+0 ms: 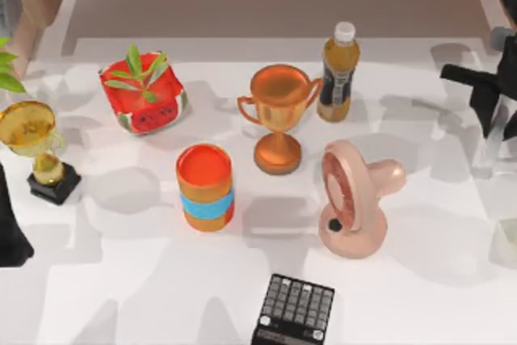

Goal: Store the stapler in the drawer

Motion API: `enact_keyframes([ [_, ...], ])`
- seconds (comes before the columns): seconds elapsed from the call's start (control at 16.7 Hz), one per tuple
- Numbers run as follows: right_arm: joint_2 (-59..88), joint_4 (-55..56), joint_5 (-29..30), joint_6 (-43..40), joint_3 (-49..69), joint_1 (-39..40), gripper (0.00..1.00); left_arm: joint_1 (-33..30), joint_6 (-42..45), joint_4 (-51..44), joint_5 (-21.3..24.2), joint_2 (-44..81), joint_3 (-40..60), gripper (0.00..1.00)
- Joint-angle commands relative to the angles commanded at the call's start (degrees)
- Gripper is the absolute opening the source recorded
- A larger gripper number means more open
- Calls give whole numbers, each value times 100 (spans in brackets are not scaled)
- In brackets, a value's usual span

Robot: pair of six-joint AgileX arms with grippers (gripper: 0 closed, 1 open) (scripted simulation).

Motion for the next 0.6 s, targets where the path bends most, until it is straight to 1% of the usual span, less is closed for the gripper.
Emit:
enact_keyframes([
  [0.12, 23, 13, 2, 5, -11, 24, 0, 0, 0, 0, 0, 0, 0, 100],
  [0.24, -59, -55, -17, -179, 91, 149, 0, 0, 0, 0, 0, 0, 0, 100],
  [0.42, -275, -362, -69, -826, 513, 305, 0, 0, 0, 0, 0, 0, 0, 100],
  [0.6, -431, -865, -69, -1718, 1241, 75, 0, 0, 0, 0, 0, 0, 0, 100],
])
